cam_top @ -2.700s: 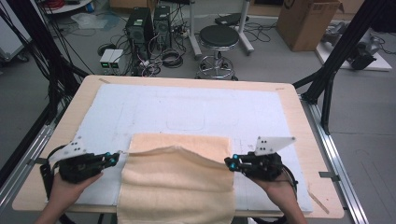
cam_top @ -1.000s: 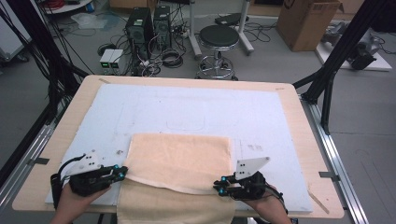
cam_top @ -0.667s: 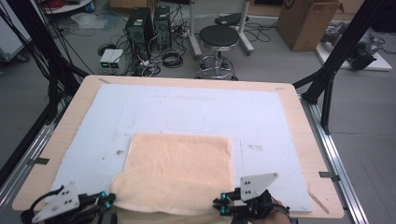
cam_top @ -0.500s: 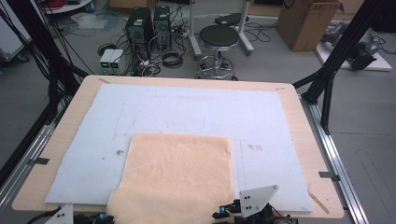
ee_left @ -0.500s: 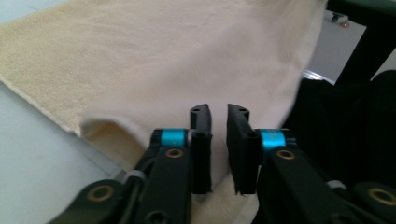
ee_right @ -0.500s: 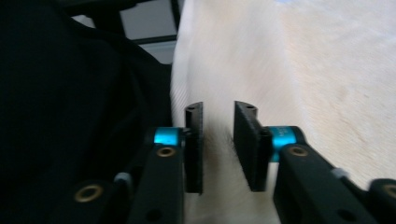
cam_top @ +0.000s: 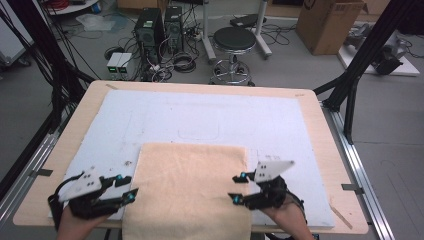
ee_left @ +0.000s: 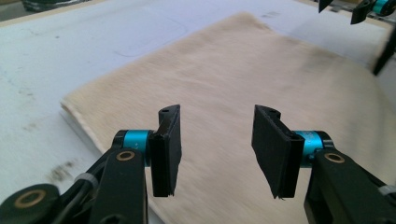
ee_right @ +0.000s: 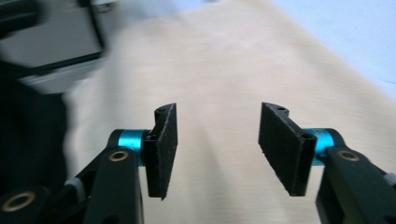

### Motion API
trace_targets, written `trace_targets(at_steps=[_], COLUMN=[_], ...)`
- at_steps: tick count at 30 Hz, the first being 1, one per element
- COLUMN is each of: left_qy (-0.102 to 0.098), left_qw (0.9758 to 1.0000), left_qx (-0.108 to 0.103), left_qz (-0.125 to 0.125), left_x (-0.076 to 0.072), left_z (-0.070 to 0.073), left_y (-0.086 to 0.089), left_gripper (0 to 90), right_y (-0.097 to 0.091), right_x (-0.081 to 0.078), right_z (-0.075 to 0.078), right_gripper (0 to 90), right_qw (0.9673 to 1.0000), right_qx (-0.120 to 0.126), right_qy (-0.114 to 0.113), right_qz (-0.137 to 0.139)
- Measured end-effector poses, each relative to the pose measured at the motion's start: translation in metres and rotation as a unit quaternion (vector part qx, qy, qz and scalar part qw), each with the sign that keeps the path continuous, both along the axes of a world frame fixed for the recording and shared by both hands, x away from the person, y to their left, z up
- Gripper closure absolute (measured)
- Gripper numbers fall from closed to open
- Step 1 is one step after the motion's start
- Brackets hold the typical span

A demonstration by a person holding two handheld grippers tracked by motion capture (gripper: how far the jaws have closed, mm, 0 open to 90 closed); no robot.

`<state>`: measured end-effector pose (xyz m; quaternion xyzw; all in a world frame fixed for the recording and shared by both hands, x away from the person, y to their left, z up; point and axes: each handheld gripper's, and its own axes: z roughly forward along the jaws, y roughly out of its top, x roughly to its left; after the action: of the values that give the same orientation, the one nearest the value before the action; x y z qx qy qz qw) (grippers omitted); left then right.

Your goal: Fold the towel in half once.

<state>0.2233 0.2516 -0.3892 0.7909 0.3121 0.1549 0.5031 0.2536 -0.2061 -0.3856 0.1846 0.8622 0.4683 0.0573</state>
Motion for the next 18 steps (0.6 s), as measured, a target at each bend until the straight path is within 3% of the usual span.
trace_targets(at_steps=[1,3,6,8,10,12,18], left_qy=[0.004,0.011,0.014,0.021,0.042,0.053,0.097], left_qw=[1.0000,0.9996,0.9978,0.9960,0.9937,0.9920,0.9887], left_qx=[-0.003,-0.004,0.017,0.019,0.025,0.025,0.023], left_qz=[0.009,0.027,0.063,0.084,0.101,0.112,0.112], left_x=[0.012,0.036,0.069,0.088,0.108,0.121,0.143], left_z=[-0.001,-0.005,-0.014,-0.021,-0.029,-0.035,-0.053], left_y=[-0.001,-0.001,-0.003,-0.003,-0.003,-0.003,-0.004], left_gripper=[52.4,51.8,50.7,50.7,50.7,51.1,48.8], right_y=[-0.002,-0.007,-0.012,-0.015,-0.017,-0.018,-0.024], right_x=[0.011,0.033,0.063,0.081,0.098,0.112,0.136], right_z=[-0.001,-0.005,-0.013,-0.019,-0.026,-0.032,-0.045], right_gripper=[43.5,43.4,43.3,43.1,42.5,42.1,44.6], right_qw=[0.9997,0.9985,0.9955,0.9936,0.9918,0.9895,0.9873], right_qx=[-0.012,-0.013,-0.015,-0.020,-0.018,-0.034,-0.031], right_qy=[-0.004,0.004,0.005,0.015,0.033,0.043,0.078], right_qz=[-0.022,-0.052,-0.094,-0.110,-0.122,-0.134,-0.135])
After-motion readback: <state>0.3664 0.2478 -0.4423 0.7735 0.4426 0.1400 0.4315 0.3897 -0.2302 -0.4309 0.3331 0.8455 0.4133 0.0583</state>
